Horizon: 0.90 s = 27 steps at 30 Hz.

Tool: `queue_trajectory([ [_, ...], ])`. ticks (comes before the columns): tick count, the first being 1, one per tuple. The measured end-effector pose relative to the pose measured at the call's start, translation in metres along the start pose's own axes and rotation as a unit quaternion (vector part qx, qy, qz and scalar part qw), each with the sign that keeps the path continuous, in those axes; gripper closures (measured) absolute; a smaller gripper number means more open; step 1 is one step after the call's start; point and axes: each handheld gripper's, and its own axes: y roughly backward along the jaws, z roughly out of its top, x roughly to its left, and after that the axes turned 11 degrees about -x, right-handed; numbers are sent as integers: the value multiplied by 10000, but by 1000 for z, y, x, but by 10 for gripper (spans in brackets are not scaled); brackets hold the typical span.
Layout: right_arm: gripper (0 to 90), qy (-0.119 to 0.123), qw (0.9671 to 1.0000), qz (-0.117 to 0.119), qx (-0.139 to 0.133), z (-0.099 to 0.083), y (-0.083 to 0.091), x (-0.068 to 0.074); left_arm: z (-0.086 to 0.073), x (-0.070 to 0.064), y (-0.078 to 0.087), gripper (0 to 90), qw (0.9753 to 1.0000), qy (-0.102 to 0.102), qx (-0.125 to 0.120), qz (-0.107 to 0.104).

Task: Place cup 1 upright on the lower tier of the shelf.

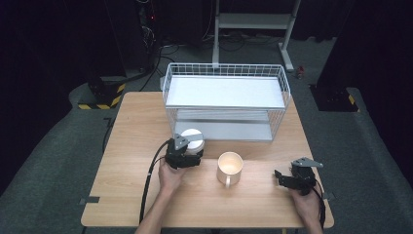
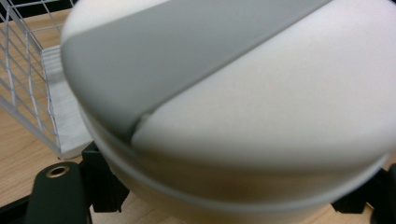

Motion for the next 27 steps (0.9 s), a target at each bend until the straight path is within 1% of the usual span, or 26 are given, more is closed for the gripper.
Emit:
queue_trajectory([
  [5,222,-2,10000,0,-1,0,0,0,5,2,-6,194,10000,80,-42,-26],
  [6,222,-1,10000,1,-1,0,0,0,6,4,-7,194,9997,204,-103,-30],
  [7,222,-1,10000,1,-1,0,0,0,6,4,-7,194,9997,204,-103,-30],
  [10,221,-3,10000,4,0,0,0,0,8,8,-14,194,9998,205,-59,53],
  [11,222,-1,10000,1,-1,0,0,0,9,9,-16,194,9997,230,-45,60],
  [13,222,-1,10000,1,-1,0,0,0,10,10,-17,194,9997,208,-60,76],
  [14,222,-2,10000,2,-1,0,0,0,11,11,-20,194,9996,241,-116,96],
  [15,222,-4,10000,1,0,0,0,0,11,11,-20,194,9996,241,-116,96],
  [16,222,-2,10000,2,0,0,0,0,11,12,-21,194,9994,288,-145,98],
  [18,222,-2,10000,2,0,0,0,0,10,16,-24,194,9991,357,-151,172],
  [19,222,-2,10000,2,0,0,0,0,10,16,-24,194,9991,357,-151,172],
  [20,221,-1,10000,2,0,0,0,0,9,17,-25,194,9989,401,-154,193],
  [22,222,-2,10000,2,1,0,0,0,9,18,-26,194,9989,377,-152,223],
  [25,222,-1,10000,1,0,0,0,0,8,20,-28,194,9988,394,-130,253],
  [26,221,-2,10000,1,0,0,0,0,8,19,-28,194,9989,322,-129,312],
  [27,222,-2,10000,1,-1,0,0,0,7,18,-28,194,9991,252,-138,326],
])
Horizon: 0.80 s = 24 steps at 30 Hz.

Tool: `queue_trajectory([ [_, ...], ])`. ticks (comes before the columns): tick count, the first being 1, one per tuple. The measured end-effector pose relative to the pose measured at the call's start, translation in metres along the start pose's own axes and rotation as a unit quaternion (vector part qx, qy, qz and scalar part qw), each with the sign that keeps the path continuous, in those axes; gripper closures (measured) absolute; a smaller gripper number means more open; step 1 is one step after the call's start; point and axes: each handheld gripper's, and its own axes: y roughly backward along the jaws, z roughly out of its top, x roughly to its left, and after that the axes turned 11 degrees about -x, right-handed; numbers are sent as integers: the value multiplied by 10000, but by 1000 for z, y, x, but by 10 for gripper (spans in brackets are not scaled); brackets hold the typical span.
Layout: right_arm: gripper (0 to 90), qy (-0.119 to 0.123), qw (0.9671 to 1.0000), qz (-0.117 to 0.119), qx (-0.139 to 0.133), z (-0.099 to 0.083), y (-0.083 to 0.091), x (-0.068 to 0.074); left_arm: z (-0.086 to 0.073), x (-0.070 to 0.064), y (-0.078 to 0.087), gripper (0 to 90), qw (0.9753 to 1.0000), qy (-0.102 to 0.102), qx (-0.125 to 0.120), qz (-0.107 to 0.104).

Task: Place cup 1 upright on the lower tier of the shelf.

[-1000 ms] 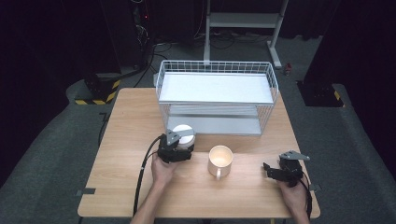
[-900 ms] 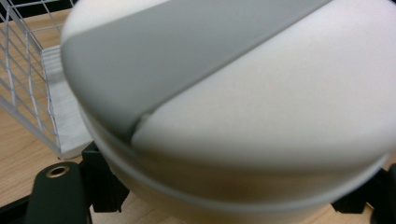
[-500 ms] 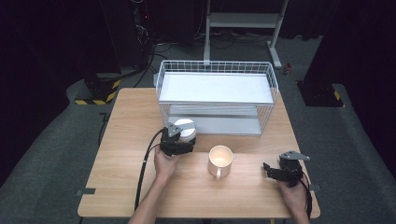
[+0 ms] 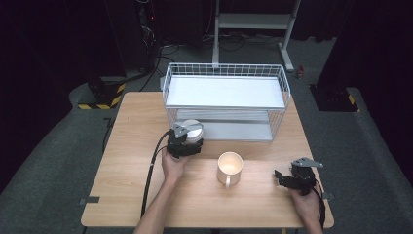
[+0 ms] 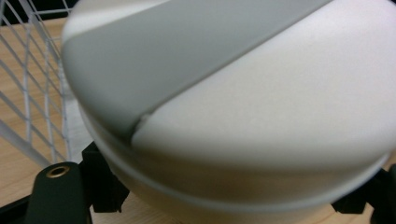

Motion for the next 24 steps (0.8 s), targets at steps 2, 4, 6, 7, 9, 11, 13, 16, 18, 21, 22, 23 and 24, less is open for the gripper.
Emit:
queue_trajectory([
  [2,221,-1,10000,0,0,0,0,0,0,0,0,194,10000,45,-16,-36],
  [4,221,0,10000,0,1,0,0,0,1,1,-2,194,10000,51,23,-6],
  [6,222,1,10000,0,1,0,0,0,2,1,-3,194,10000,13,55,-4],
  [7,221,1,10000,0,0,0,0,0,5,0,-5,194,10000,40,26,-25],
  [9,222,0,10000,0,0,0,0,0,8,0,-8,194,10000,91,15,-27],
  [11,222,1,10000,0,0,0,0,0,9,-1,-10,194,9998,166,-21,-51],
  [13,222,1,10000,0,0,0,0,0,10,-1,-12,194,9999,151,17,-39],
  [16,221,1,10000,0,0,0,0,0,12,-2,-15,194,9999,113,16,-22],
  [18,222,3,10000,0,0,0,0,0,16,-2,-19,194,9999,100,27,-12],
  [21,222,2,10000,-1,0,0,0,0,16,-2,-23,194,9999,157,-47,25],
  [22,222,2,10000,-1,0,0,0,0,16,-2,-23,194,9999,157,-47,25],
  [23,222,1,10000,0,0,0,0,0,16,-2,-25,194,9999,153,5,54],
  [24,222,1,10000,0,1,0,0,0,16,-2,-27,194,9999,103,51,63],
])
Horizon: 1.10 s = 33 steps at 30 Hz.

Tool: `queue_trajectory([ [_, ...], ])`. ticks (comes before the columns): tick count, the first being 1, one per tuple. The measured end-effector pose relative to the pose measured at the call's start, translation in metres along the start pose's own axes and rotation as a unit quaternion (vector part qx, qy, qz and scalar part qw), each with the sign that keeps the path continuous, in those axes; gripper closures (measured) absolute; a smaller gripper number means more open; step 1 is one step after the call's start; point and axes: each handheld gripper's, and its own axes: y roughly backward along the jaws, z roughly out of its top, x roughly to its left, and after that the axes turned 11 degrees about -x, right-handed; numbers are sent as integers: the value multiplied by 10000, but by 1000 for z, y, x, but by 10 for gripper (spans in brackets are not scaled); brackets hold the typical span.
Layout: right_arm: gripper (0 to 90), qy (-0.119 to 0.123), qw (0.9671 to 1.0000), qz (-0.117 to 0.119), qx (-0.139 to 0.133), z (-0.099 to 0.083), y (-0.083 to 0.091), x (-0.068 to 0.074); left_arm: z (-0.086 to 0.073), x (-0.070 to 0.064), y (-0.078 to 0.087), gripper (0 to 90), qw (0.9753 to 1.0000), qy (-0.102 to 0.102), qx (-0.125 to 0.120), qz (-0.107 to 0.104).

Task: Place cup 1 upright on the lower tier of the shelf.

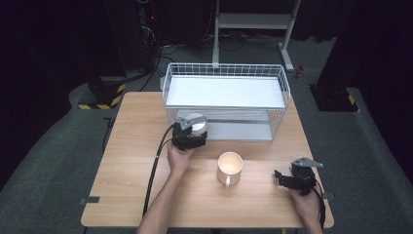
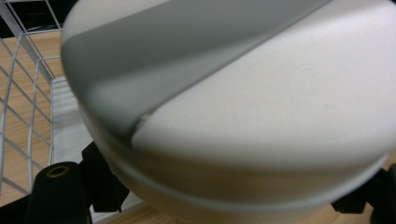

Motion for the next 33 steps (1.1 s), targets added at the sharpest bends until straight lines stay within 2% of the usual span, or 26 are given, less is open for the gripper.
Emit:
queue_trajectory([
  [5,222,0,10000,-1,-1,0,0,0,2,-1,-5,194,9999,-80,66,32],
  [8,222,1,10000,1,-1,0,0,0,3,-1,-11,194,9999,-49,107,5],
  [14,222,1,10000,0,0,0,0,0,2,3,-13,194,9999,-8,67,94],
  [15,221,0,10000,0,-1,0,0,0,2,4,-14,194,10000,51,47,59],
  [19,222,0,10000,0,-1,0,0,0,1,3,-16,194,10000,57,-25,68],
  [22,222,0,10000,0,-1,0,0,0,1,2,-18,194,9999,43,-52,108],
  [23,221,2,10000,0,-1,0,0,0,2,1,-19,194,9999,-69,-15,138],
  [25,222,1,10000,-1,0,0,0,0,2,1,-20,194,9999,-15,-18,131],
  [33,222,3,10000,0,-1,0,0,0,4,2,-28,194,9997,-39,-51,248],
])
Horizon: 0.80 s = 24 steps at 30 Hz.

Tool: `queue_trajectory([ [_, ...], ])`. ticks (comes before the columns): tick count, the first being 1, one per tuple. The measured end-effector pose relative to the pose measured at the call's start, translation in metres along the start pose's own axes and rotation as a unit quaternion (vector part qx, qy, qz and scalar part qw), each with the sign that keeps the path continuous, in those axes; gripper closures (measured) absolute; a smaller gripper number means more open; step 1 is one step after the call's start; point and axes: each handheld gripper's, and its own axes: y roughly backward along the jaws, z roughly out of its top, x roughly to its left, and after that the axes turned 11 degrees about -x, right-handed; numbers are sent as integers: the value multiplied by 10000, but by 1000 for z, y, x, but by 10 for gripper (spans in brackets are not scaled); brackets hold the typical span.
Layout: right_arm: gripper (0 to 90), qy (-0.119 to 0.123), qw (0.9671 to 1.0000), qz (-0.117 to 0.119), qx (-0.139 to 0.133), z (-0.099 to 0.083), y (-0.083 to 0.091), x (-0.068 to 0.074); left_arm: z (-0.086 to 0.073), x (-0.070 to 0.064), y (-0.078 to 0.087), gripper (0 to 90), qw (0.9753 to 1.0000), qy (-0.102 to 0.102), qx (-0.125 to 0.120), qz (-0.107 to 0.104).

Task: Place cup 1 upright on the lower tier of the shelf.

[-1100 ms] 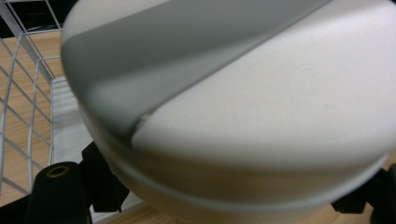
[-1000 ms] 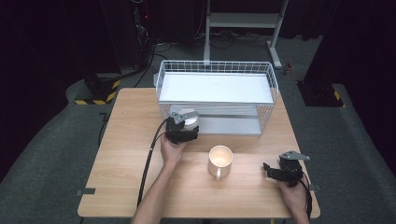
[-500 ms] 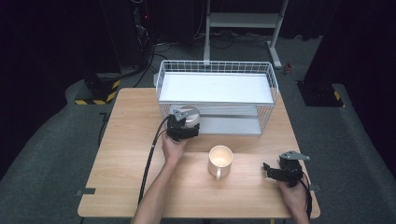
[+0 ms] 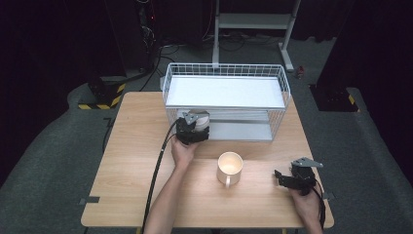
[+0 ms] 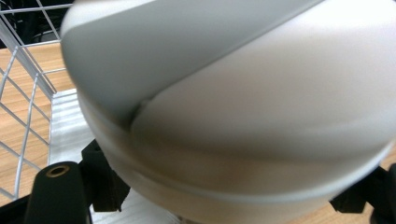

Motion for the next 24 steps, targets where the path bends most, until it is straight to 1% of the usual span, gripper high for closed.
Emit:
queue_trajectory([
  [6,221,-2,10000,-1,0,0,0,0,0,-1,-2,191,10000,28,-9,44],
  [8,222,-3,10000,0,0,0,0,0,1,-1,-1,187,10000,-12,38,63],
  [9,222,-3,10000,0,0,0,0,0,1,-1,-1,172,10000,-12,38,63],
  [10,222,-1,10000,0,0,0,0,0,1,-1,-2,153,9999,-16,115,94],
  [11,222,-1,10000,0,0,0,0,0,1,-1,-2,153,9999,-16,115,94],
  [12,222,-2,10000,0,1,0,0,0,0,0,-2,146,9998,13,189,70],
  [14,222,-2,10000,0,0,0,0,0,-1,0,-1,129,9998,6,188,82],
  [16,222,-1,10000,0,0,0,0,0,-1,0,-1,126,9998,60,172,81],
  [19,222,-2,10000,0,0,0,0,0,-1,1,1,126,9996,9,272,55],
  [24,222,-2,10000,1,0,0,0,0,-4,1,3,124,9995,57,300,35],
])
